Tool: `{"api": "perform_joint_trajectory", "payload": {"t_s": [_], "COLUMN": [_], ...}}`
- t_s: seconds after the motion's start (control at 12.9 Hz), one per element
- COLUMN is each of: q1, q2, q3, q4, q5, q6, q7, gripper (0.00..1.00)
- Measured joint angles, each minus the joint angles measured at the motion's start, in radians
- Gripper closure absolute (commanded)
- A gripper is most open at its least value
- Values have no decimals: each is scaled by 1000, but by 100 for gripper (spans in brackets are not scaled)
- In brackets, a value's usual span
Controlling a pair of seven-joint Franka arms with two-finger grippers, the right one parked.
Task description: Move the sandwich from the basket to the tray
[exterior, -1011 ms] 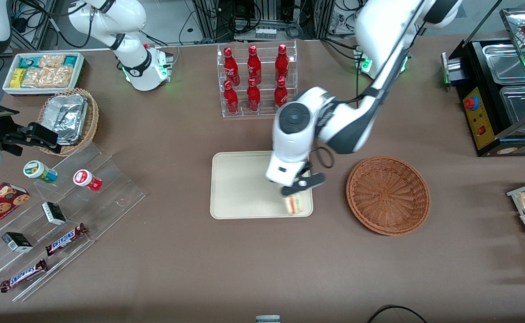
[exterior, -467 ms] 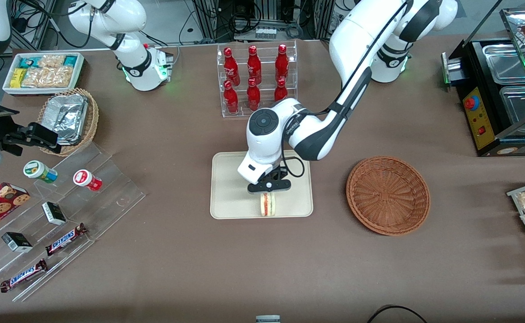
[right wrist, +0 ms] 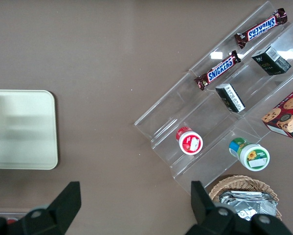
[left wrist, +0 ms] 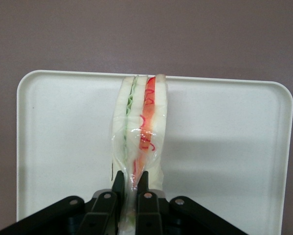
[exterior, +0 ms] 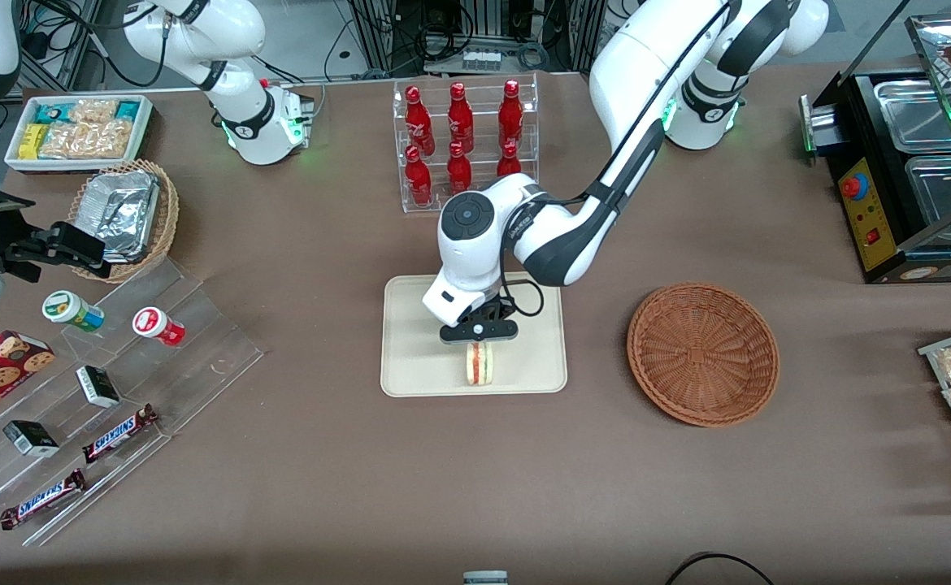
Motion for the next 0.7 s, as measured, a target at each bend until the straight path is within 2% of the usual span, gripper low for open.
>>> {"api": "perform_joint_trajectory", "payload": {"t_s": [0.16,0.31,0.39,0.47,0.7], "q1": [0,-1,-1,-1,7], "q2": [0,0,0,0,-32], "q3": [0,0,0,1,12], "q4": [0,0,0,2,39], "q5": [0,0,0,0,0], "q6": [-2,-3,-3,-3,-57], "q7": [0,0,-4,-11,-28], "gripper": [15,15,5,1,1]}}
